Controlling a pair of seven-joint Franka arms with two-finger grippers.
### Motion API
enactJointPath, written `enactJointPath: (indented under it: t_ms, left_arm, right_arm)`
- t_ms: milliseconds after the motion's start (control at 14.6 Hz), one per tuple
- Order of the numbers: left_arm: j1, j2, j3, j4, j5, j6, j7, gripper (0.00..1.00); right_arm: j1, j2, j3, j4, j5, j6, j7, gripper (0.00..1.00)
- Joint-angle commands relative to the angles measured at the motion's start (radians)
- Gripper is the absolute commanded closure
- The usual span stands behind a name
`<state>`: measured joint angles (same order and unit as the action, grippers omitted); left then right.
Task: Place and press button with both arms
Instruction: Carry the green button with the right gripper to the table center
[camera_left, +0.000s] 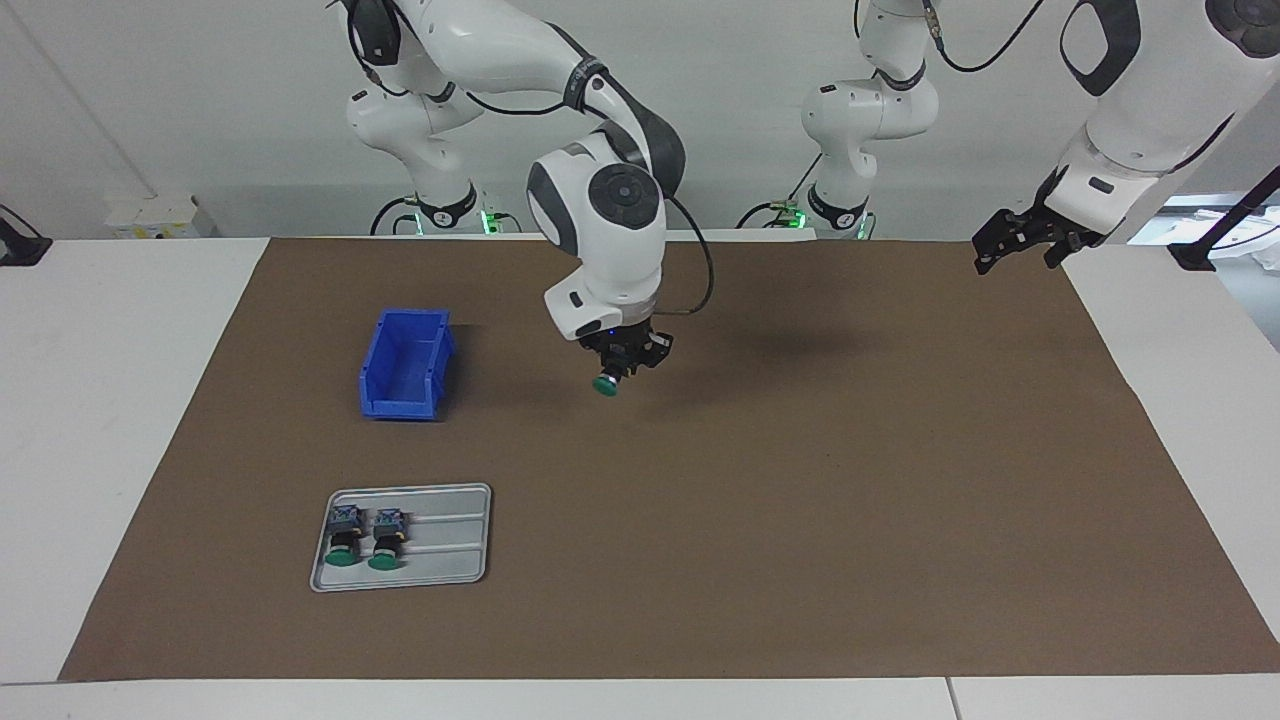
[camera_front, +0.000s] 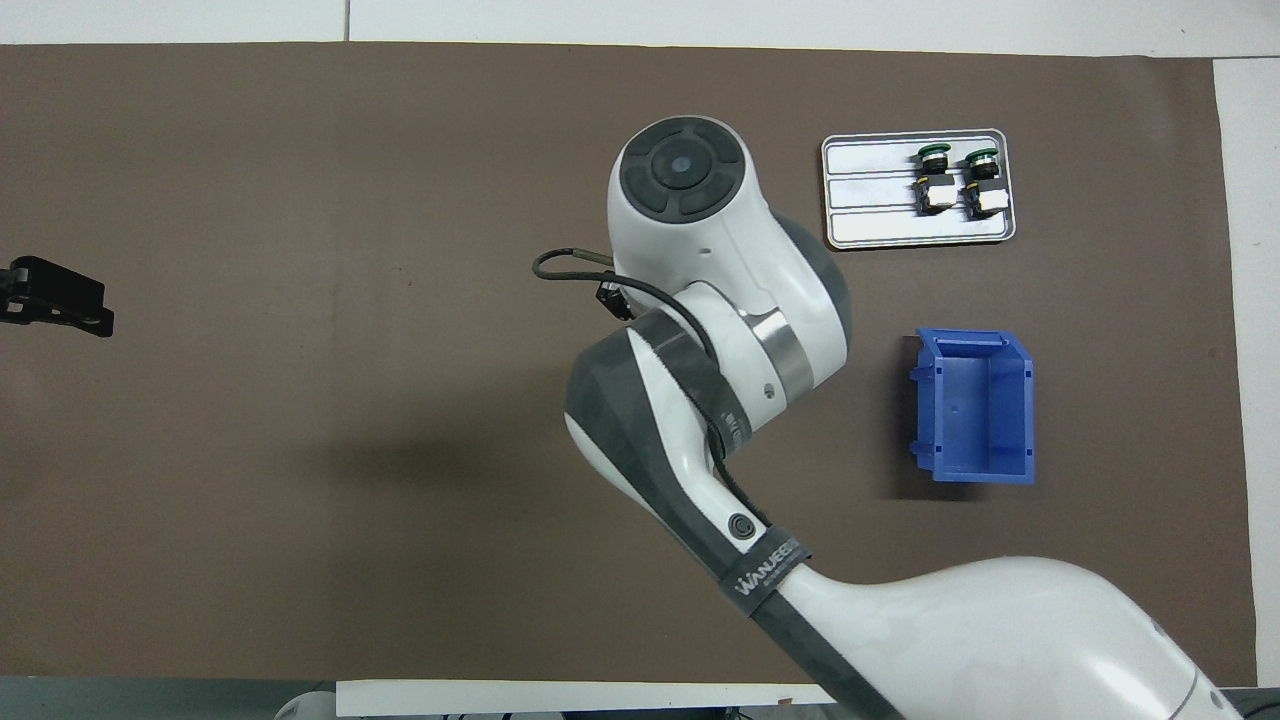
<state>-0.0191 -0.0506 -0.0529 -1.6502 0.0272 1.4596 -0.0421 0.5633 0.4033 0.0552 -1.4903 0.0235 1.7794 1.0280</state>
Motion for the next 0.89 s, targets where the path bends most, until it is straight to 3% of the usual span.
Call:
enactJointPath:
  t_ms: [0, 274, 480, 548, 822]
  left_arm:
    - [0.005, -0.015, 0.013, -0.011, 0.016, 0.005, 0.014, 0.00]
    - [0.011, -0.015, 0.013, -0.019, 0.016, 0.021, 0.022, 0.00]
    - [0.007, -0.020, 0.010, -0.022, 0.017, 0.022, 0.021, 0.00]
    - [0.007, -0.021, 0.010, -0.026, 0.017, 0.022, 0.021, 0.00]
    - [0.005, -0.023, 0.002, -0.031, 0.017, 0.024, 0.018, 0.00]
  right_arm:
    - [0.058, 0.035, -0.003, -0.018, 0.006, 0.067, 0.268, 1.00]
    - [0.102, 0.097, -0.003, -0.011, 0.007, 0.159, 0.612, 0.99]
    - [0.101, 0.120, -0.003, -0.018, 0.009, 0.271, 1.048, 0.91]
    - [0.098, 0.126, -0.003, -0.028, 0.007, 0.293, 1.116, 0.91]
    - [0.104, 0.101, -0.002, -0.142, 0.006, 0.393, 1.098, 0.91]
